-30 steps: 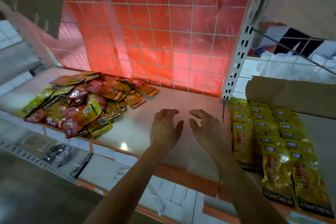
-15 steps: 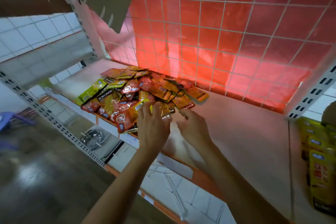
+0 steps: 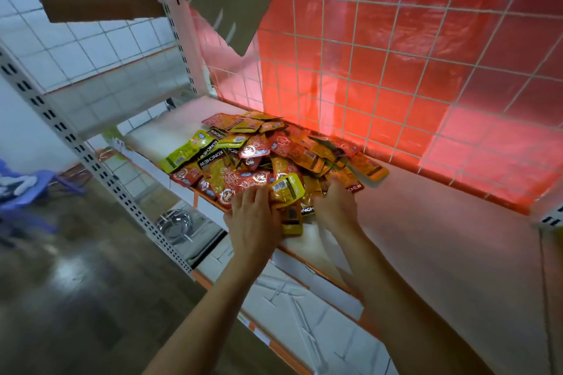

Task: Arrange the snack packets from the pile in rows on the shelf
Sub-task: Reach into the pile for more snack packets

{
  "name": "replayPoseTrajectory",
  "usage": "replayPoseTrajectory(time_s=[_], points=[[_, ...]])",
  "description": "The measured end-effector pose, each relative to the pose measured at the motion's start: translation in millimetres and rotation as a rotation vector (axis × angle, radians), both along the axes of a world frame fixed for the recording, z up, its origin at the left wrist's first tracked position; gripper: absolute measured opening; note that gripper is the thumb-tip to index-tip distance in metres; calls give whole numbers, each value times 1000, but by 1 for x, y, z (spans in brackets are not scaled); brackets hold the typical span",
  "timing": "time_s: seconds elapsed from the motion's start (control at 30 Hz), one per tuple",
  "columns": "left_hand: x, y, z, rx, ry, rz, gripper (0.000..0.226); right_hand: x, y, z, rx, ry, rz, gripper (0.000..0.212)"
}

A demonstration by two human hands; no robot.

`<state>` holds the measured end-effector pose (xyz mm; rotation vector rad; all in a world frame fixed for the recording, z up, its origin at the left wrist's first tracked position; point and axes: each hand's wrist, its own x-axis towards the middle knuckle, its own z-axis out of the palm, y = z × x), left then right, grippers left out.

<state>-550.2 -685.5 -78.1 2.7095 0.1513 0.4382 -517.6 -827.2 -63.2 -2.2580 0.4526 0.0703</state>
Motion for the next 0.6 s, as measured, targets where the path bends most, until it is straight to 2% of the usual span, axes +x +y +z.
replayPoseTrajectory(time_s=[0.13, 0.23, 0.3, 0.4, 0.5, 0.6], points=[[2, -9, 5, -63, -125, -69, 29, -13, -25, -1, 176, -72, -37, 22], [2, -22, 13, -147, -244, -171, 23, -30, -48, 1, 329, -100, -80, 6], [-2, -34, 22, -246, -269, -212, 20, -43, -63, 6, 413, -97, -126, 10], [-8, -55, 35, -491, -135, -227, 27, -61, -88, 14, 489, -117, -215, 7], [-7, -73, 37, -767, 100, -308, 35, -78, -116, 14, 567, -175, -313, 25], [-9, -91, 29, -962, 239, -363, 53, -100, -139, 15, 666, -237, -386, 40]])
